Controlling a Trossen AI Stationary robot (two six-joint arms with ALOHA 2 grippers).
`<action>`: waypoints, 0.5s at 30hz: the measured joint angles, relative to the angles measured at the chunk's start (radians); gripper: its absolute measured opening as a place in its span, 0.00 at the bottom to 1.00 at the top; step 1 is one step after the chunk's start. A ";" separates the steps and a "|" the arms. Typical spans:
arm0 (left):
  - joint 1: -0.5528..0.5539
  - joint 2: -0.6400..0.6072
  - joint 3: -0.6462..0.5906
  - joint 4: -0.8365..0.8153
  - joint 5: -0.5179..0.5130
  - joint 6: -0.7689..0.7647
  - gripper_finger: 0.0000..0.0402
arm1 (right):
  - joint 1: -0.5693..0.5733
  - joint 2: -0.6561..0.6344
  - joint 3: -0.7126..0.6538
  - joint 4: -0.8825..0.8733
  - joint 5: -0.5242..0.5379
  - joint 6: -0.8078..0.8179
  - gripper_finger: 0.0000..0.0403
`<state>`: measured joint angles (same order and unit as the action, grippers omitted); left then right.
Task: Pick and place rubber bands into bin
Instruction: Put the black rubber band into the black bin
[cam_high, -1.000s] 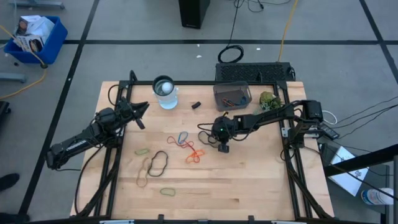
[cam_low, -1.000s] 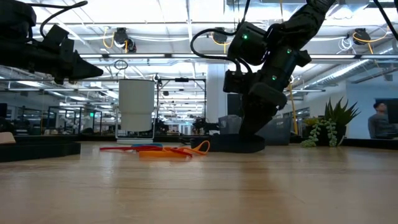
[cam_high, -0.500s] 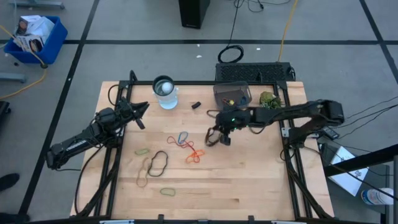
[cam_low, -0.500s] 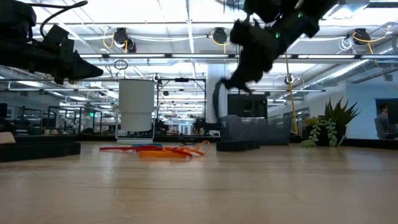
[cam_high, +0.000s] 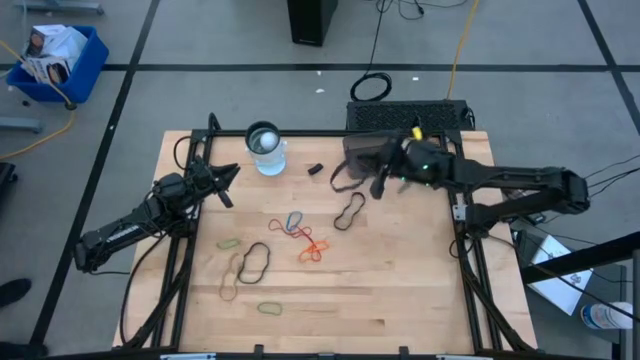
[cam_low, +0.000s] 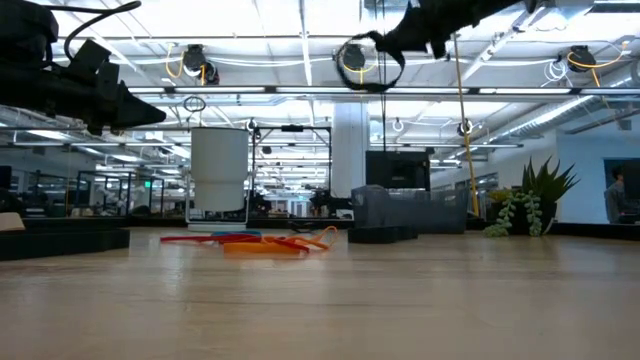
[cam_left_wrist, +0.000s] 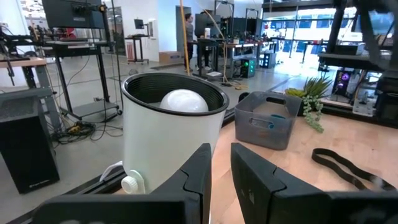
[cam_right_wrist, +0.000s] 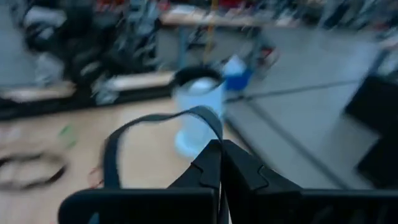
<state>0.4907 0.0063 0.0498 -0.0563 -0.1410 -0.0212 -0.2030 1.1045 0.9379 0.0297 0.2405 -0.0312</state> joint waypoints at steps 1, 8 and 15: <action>0.000 0.000 0.000 0.000 0.000 0.000 0.17 | -0.010 -0.007 0.000 0.025 0.011 -0.012 0.00; 0.000 0.000 0.000 0.000 0.000 0.000 0.17 | -0.101 -0.017 0.002 0.134 0.053 -0.062 0.00; 0.000 0.000 0.000 0.000 0.000 0.009 0.17 | -0.231 0.048 0.002 0.069 0.051 -0.060 0.00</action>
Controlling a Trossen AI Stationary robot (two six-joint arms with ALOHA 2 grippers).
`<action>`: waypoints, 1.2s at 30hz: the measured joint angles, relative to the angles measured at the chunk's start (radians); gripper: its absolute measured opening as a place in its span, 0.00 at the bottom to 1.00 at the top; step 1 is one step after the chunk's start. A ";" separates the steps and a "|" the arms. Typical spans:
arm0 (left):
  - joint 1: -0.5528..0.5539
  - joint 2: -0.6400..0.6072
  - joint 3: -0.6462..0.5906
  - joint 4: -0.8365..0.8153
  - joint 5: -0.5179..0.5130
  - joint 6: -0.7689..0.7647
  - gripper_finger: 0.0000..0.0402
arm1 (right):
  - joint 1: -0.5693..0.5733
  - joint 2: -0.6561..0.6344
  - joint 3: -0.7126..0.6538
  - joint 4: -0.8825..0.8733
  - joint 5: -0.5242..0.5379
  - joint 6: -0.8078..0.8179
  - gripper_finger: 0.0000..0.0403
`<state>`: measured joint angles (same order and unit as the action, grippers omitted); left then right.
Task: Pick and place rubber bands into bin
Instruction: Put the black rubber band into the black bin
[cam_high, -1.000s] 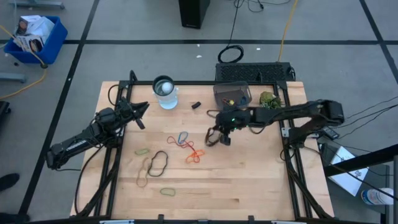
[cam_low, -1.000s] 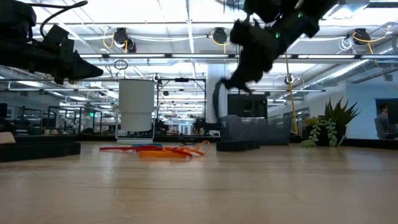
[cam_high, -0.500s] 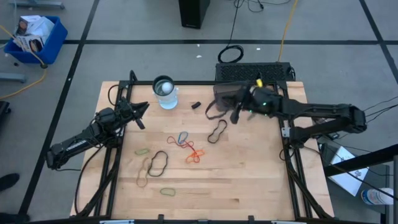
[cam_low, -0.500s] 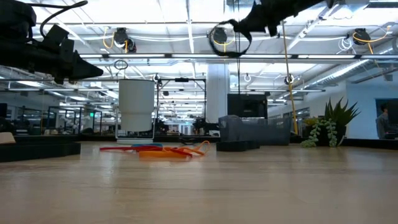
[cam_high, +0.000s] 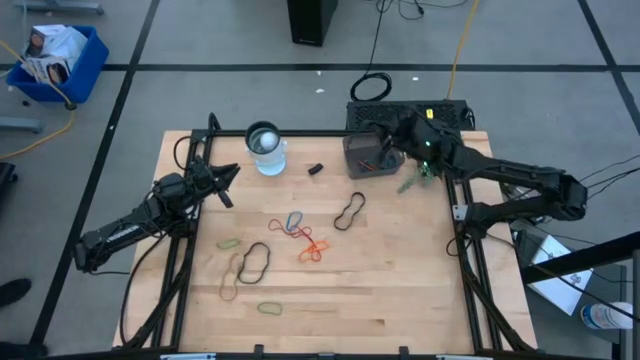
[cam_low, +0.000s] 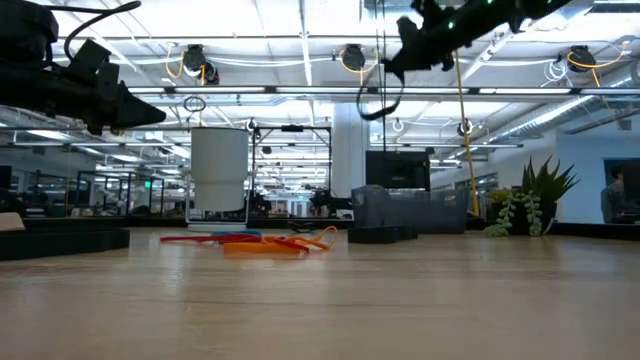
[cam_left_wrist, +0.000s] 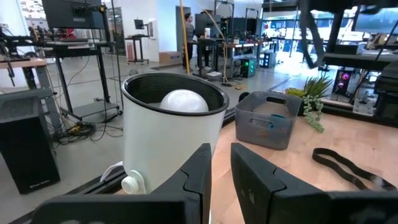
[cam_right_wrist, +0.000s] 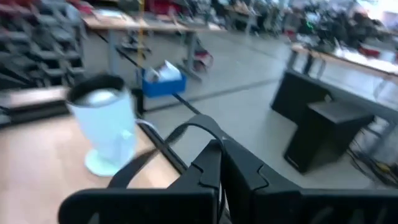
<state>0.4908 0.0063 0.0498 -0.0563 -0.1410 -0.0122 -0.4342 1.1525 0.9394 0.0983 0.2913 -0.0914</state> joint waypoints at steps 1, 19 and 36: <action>0.000 0.000 0.000 0.000 0.000 0.006 0.17 | -0.014 0.013 0.000 -0.013 0.000 0.000 0.00; 0.000 0.000 0.000 0.000 0.000 0.013 0.17 | -0.097 0.269 0.000 -0.212 -0.004 -0.029 0.00; 0.000 0.000 0.000 0.000 0.000 0.013 0.17 | -0.097 0.414 0.000 -0.276 -0.007 -0.026 0.00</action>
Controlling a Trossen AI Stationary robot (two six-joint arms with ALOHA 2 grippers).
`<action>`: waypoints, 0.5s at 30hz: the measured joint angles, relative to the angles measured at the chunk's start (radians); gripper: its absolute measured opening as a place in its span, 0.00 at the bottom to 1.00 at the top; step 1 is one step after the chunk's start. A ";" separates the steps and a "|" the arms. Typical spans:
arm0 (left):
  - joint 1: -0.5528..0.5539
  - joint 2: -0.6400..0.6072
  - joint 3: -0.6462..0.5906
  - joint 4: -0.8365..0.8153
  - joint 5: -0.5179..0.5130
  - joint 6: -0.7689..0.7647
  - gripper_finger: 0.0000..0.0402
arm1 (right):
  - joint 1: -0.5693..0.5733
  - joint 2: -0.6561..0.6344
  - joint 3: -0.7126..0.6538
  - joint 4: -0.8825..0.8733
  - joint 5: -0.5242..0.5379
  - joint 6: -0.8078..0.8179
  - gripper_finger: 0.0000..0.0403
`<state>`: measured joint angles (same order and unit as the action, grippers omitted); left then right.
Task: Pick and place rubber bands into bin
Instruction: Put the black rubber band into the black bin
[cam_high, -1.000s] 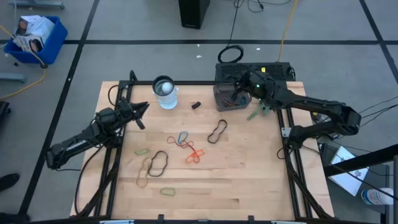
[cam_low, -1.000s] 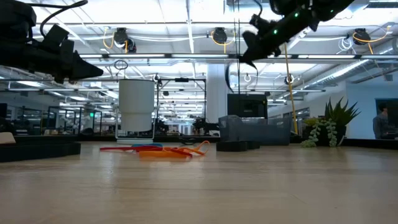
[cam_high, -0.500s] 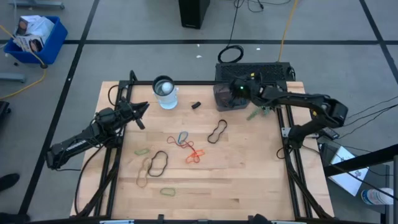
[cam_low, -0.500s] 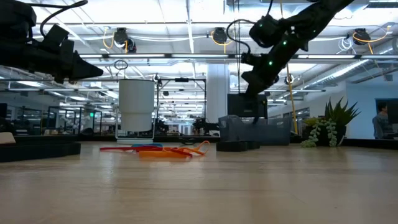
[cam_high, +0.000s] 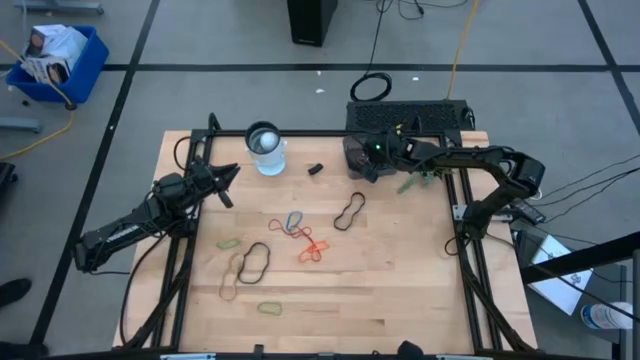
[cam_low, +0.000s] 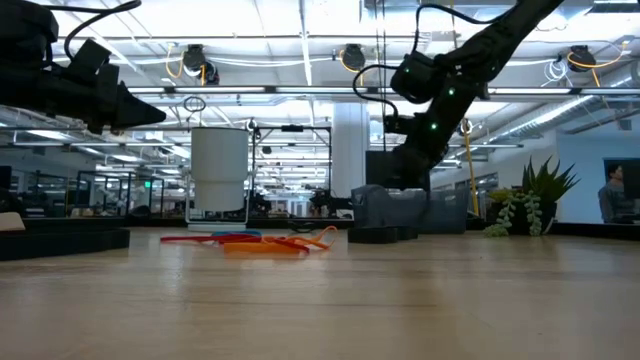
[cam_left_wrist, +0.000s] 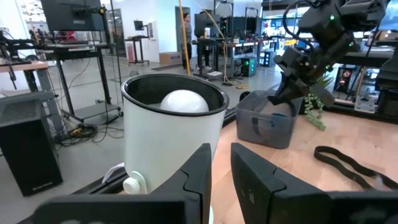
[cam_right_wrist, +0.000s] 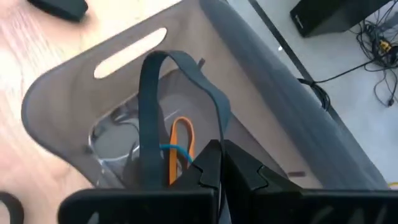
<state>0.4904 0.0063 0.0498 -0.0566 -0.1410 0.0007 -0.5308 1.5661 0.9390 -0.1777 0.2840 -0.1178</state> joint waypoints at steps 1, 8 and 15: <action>0.000 0.000 0.000 0.000 0.000 0.005 0.17 | 0.000 0.002 0.000 -0.007 -0.001 0.002 0.00; 0.000 0.000 0.000 0.000 0.000 0.017 0.17 | 0.000 0.002 -0.001 -0.021 0.000 0.001 0.00; 0.000 0.000 0.000 0.000 0.000 0.020 0.17 | 0.000 0.000 -0.001 -0.016 0.000 0.001 0.02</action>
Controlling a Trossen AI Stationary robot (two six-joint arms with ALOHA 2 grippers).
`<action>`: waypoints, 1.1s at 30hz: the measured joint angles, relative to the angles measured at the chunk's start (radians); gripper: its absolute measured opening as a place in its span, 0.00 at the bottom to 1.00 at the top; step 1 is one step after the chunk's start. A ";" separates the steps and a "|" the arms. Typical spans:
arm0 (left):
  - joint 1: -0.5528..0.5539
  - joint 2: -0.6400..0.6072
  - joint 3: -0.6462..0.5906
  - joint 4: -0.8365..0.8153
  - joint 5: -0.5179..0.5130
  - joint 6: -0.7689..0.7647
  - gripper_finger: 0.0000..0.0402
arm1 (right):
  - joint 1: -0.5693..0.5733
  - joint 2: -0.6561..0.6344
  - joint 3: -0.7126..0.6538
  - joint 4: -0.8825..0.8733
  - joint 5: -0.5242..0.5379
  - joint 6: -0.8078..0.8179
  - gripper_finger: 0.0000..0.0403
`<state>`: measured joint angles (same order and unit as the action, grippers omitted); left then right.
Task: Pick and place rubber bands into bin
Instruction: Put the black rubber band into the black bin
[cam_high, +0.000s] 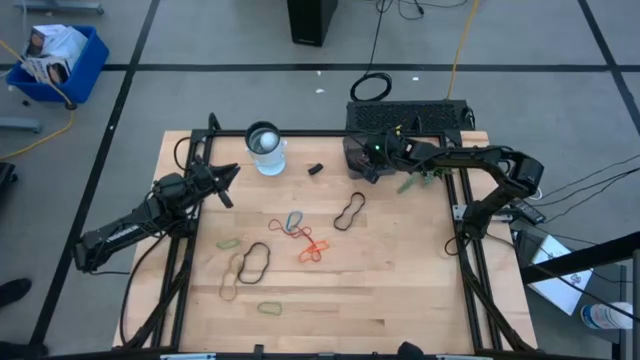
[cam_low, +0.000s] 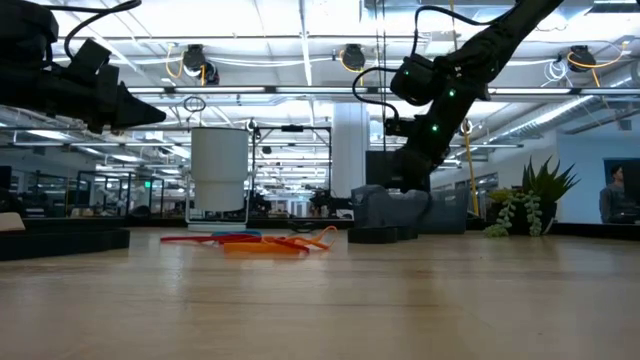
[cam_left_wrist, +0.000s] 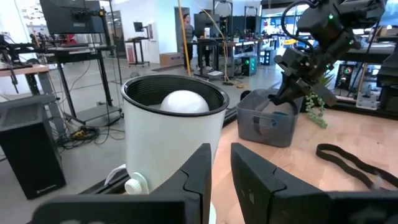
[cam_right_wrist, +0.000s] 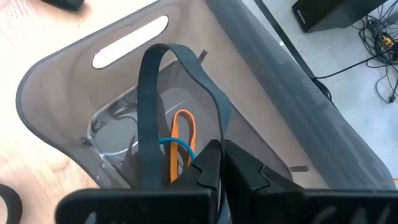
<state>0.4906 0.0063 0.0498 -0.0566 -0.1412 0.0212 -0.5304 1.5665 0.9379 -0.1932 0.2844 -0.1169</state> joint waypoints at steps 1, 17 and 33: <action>0.000 0.000 0.000 0.000 0.000 0.000 0.17 | 0.000 0.000 0.000 0.001 0.000 0.000 0.02; 0.000 0.000 0.000 0.000 0.000 -0.001 0.17 | 0.000 0.000 0.000 0.001 0.003 -0.036 0.22; 0.000 0.000 0.000 0.000 0.000 -0.003 0.17 | 0.080 -0.188 0.001 0.028 0.000 -0.099 0.32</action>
<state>0.4908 0.0063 0.0498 -0.0563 -0.1410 0.0185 -0.4506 1.3783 0.9387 -0.1653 0.2840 -0.2156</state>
